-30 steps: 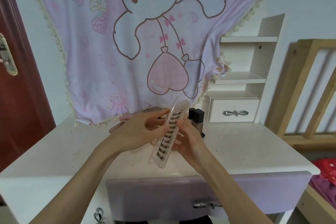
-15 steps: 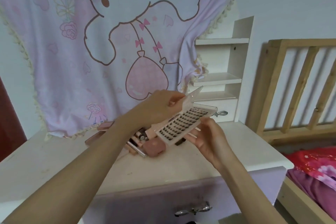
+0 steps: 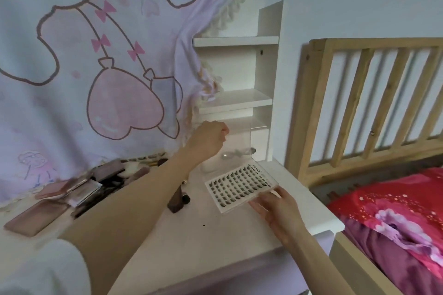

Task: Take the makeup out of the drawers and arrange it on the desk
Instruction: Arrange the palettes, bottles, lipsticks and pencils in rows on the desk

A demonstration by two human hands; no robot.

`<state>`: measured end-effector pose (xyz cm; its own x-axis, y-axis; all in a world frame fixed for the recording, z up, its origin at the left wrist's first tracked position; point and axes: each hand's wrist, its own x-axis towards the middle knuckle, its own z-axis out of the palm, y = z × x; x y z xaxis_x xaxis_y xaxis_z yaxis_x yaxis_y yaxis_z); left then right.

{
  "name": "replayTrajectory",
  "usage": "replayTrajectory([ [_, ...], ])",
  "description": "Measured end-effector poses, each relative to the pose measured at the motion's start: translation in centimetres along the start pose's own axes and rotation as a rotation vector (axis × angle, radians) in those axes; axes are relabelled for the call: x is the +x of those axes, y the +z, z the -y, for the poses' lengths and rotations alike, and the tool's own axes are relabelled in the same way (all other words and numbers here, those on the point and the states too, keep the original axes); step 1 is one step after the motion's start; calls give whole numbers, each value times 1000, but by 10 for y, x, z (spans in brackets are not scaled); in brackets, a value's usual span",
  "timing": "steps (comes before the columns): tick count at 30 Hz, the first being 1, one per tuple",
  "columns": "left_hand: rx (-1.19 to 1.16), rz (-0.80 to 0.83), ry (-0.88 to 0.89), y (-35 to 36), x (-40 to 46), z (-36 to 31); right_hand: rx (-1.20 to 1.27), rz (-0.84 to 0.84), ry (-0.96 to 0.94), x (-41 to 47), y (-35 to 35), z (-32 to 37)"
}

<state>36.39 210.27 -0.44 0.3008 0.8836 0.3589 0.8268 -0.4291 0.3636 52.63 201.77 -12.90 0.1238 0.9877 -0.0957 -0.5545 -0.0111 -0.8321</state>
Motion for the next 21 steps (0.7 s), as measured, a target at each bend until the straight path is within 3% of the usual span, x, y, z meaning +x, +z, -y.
replayTrajectory([
  [6,-44,17,-61,48,36,0,-845,-291,-128,30,-30,0],
  [13,-14,-48,-58,85,61,3,-1263,-223,-297,42,-33,-8],
  [21,12,-176,6,101,66,3,-1670,-136,-295,45,-34,-23],
])
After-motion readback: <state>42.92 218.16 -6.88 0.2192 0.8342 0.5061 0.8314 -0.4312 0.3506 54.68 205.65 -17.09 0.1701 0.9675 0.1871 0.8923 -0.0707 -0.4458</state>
